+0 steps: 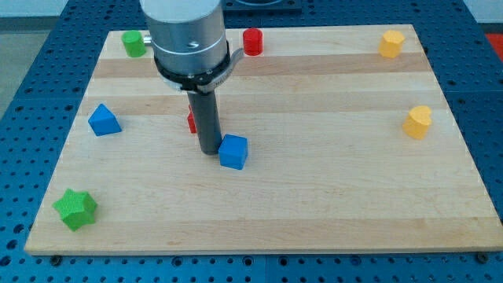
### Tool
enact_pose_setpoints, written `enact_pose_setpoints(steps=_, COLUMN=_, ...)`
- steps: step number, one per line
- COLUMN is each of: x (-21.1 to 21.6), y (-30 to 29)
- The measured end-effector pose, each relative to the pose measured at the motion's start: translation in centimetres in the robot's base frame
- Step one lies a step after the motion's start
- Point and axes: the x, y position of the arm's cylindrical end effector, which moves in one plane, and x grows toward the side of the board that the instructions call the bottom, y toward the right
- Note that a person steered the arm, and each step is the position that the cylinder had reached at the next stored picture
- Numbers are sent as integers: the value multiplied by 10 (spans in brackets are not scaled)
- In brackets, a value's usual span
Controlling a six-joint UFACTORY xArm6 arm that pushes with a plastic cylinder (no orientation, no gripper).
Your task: Move the blue cube to the bottom center of the board
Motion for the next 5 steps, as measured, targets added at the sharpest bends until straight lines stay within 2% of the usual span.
enact_pose_setpoints(steps=2, x=-21, y=2)
enact_pose_setpoints(steps=5, x=-13, y=11)
